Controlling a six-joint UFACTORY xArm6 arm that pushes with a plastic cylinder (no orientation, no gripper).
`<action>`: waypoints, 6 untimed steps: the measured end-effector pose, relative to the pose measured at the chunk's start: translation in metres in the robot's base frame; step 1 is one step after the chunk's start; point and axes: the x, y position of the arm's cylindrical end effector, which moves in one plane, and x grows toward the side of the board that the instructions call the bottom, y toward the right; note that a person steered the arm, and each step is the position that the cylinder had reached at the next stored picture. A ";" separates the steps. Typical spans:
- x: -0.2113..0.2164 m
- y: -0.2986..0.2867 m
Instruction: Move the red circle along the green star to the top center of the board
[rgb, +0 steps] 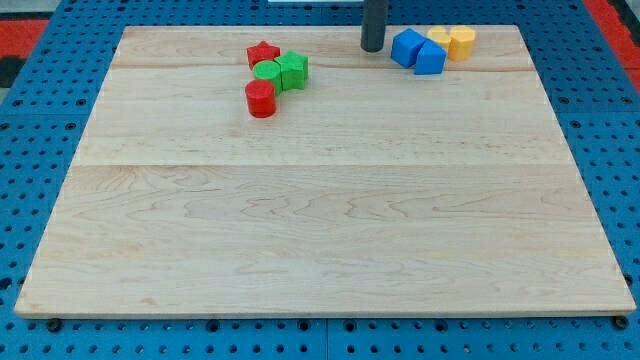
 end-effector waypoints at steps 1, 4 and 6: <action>0.009 0.001; 0.009 0.016; 0.009 0.003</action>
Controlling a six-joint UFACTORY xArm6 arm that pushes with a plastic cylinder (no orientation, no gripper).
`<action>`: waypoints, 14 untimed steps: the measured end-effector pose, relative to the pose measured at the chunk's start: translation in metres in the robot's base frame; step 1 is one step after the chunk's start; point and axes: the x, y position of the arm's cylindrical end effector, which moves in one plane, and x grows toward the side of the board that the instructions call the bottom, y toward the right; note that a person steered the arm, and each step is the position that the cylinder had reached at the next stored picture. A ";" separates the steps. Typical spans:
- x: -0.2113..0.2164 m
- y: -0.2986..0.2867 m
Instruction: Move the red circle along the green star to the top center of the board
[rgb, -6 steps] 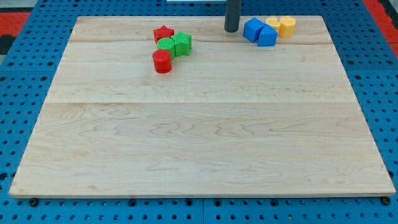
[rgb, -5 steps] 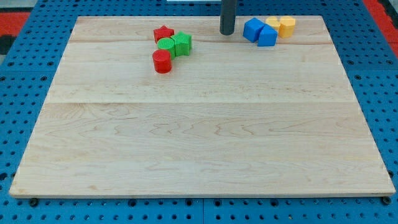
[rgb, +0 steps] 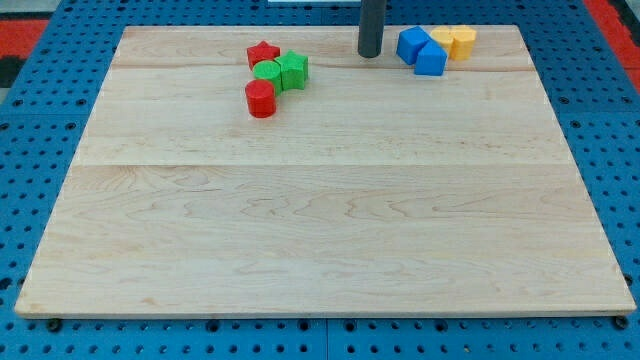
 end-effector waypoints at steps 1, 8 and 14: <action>0.000 0.000; 0.013 -0.019; 0.118 -0.154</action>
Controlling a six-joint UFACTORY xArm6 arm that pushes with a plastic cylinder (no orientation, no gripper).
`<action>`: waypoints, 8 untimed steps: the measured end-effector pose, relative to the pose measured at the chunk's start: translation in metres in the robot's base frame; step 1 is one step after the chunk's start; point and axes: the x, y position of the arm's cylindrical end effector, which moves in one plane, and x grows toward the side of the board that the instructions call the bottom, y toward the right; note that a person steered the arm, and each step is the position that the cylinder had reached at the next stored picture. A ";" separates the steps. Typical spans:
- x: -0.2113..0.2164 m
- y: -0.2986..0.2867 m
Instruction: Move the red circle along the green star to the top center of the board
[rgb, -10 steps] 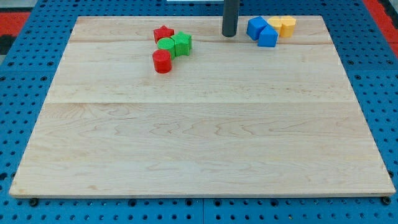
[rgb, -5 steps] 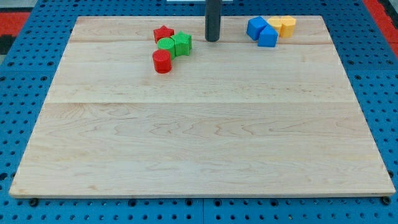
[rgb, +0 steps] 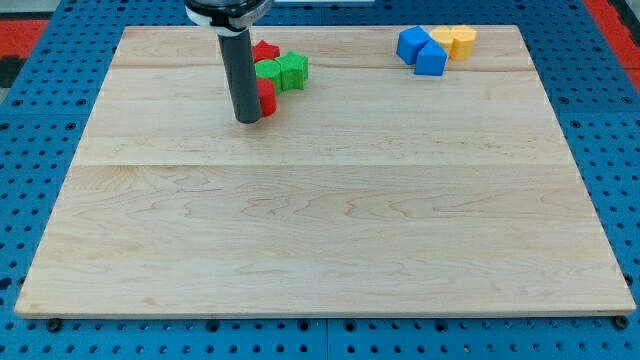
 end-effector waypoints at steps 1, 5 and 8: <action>-0.011 0.001; -0.056 0.010; -0.041 0.039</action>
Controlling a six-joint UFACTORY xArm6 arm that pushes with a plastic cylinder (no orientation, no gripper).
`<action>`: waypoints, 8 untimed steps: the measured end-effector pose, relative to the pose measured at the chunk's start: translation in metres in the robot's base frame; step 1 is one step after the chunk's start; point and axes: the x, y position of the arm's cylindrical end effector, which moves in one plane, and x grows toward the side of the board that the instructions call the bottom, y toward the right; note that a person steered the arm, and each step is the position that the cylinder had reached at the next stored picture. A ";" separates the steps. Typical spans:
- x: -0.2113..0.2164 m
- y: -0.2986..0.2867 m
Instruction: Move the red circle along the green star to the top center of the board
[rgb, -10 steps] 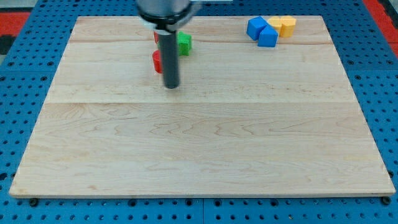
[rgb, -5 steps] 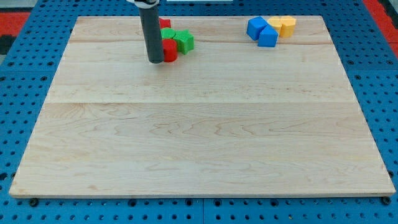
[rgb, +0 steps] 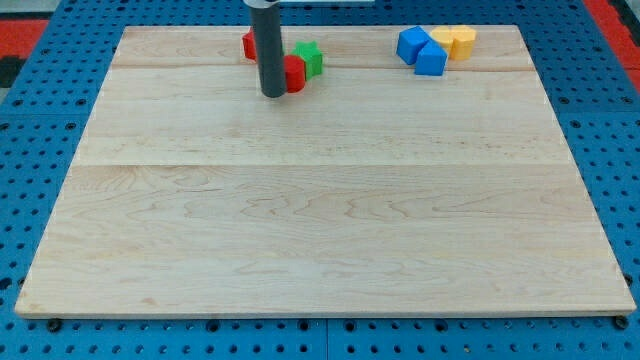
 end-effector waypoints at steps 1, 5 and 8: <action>-0.005 0.018; -0.024 0.049; -0.061 0.060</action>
